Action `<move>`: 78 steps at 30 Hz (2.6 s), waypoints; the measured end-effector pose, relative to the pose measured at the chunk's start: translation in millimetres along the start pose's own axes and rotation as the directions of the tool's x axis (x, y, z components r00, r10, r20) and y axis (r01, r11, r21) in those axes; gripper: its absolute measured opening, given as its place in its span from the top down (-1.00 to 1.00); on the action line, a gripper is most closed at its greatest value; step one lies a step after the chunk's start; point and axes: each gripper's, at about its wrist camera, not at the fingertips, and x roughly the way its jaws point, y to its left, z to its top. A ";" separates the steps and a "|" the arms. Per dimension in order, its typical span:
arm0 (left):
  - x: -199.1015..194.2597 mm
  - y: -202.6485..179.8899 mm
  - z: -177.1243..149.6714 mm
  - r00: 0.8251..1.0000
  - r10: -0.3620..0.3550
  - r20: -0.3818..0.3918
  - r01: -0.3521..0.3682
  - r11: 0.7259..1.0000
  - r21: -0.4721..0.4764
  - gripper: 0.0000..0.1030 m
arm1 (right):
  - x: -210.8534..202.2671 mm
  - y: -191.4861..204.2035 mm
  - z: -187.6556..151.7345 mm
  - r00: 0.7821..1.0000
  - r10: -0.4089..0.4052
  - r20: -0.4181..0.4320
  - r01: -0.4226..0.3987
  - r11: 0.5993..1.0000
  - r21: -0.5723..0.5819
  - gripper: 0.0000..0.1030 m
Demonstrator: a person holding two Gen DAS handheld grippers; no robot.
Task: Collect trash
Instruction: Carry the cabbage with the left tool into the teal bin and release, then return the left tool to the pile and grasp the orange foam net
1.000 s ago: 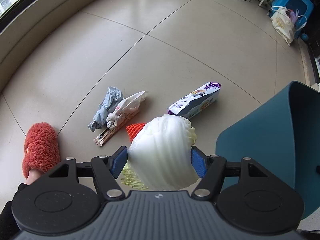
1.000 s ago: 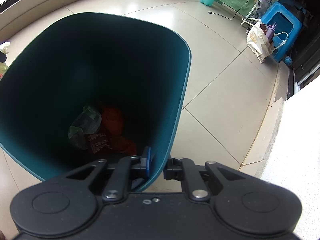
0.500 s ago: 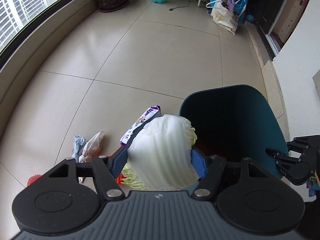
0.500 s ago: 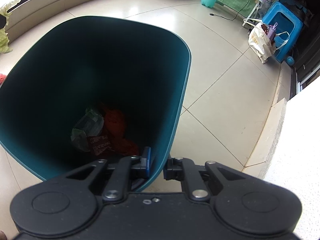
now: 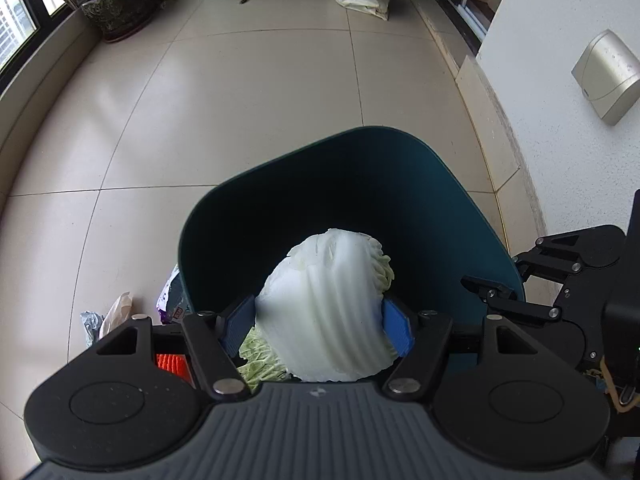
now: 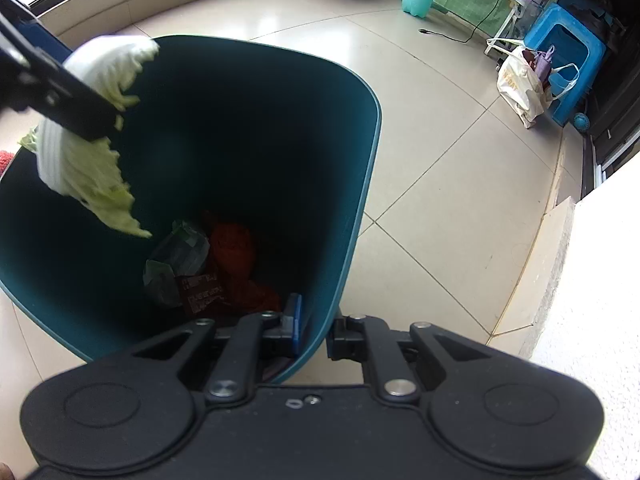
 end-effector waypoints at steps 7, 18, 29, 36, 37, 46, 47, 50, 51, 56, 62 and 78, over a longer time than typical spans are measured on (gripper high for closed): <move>72.2 -15.0 -2.2 0.993 0.018 -0.118 -0.014 0.999 0.038 -0.32 | -1.8 2.6 -4.1 1.000 -0.002 0.007 0.002 1.000 -0.015 0.79; 122.5 -15.7 -9.6 0.976 0.028 -0.214 -0.020 0.999 0.039 -0.33 | -5.5 7.4 -6.5 1.000 -0.003 0.012 0.003 1.000 -0.031 0.79; 113.4 -11.5 -10.9 0.987 -0.019 -0.162 0.019 1.000 -0.005 -0.37 | -5.4 2.6 -3.5 1.000 0.005 0.003 -0.005 1.000 -0.025 0.79; 88.1 -10.3 -20.3 0.996 -0.023 -0.090 0.025 1.000 0.017 -0.38 | -3.1 2.4 -2.3 1.000 0.002 -0.003 -0.002 1.000 -0.026 0.79; 84.3 -9.7 -21.6 0.996 -0.025 -0.080 0.026 1.000 0.018 -0.38 | -2.6 2.5 -2.1 1.000 0.002 -0.003 -0.003 1.000 -0.025 0.79; 41.7 6.0 -31.4 0.999 -0.043 -0.006 0.044 0.999 0.023 -0.39 | -0.3 5.7 0.8 1.000 -0.013 -0.016 0.013 1.000 -0.025 0.78; 36.8 6.9 -33.3 0.999 -0.044 0.002 0.044 0.999 0.026 -0.38 | -0.1 6.1 1.1 1.000 -0.016 -0.017 0.016 1.000 -0.026 0.78; 20.7 8.6 -34.0 0.998 -0.048 0.032 0.047 0.998 0.028 -0.39 | 0.7 7.6 2.4 0.999 -0.024 -0.024 0.023 0.999 -0.026 0.78; 14.7 6.9 -32.7 0.998 -0.051 0.042 0.049 0.998 0.029 -0.38 | 1.1 7.9 2.8 0.999 -0.026 -0.026 0.025 0.999 -0.024 0.78; -8.1 19.3 -43.4 0.995 -0.053 0.087 0.051 0.998 0.024 -0.39 | 2.6 10.2 4.8 0.999 -0.035 -0.037 0.034 0.999 -0.023 0.78; -24.5 45.0 -58.3 0.990 -0.008 0.140 0.010 1.000 -0.018 -0.39 | 4.1 10.8 7.4 0.998 -0.033 -0.048 0.032 0.999 -0.022 0.78; -21.9 152.9 -86.3 0.987 0.083 0.139 -0.051 0.975 -0.217 -0.50 | 8.1 10.9 12.1 0.996 -0.043 -0.075 0.042 0.999 -0.016 0.78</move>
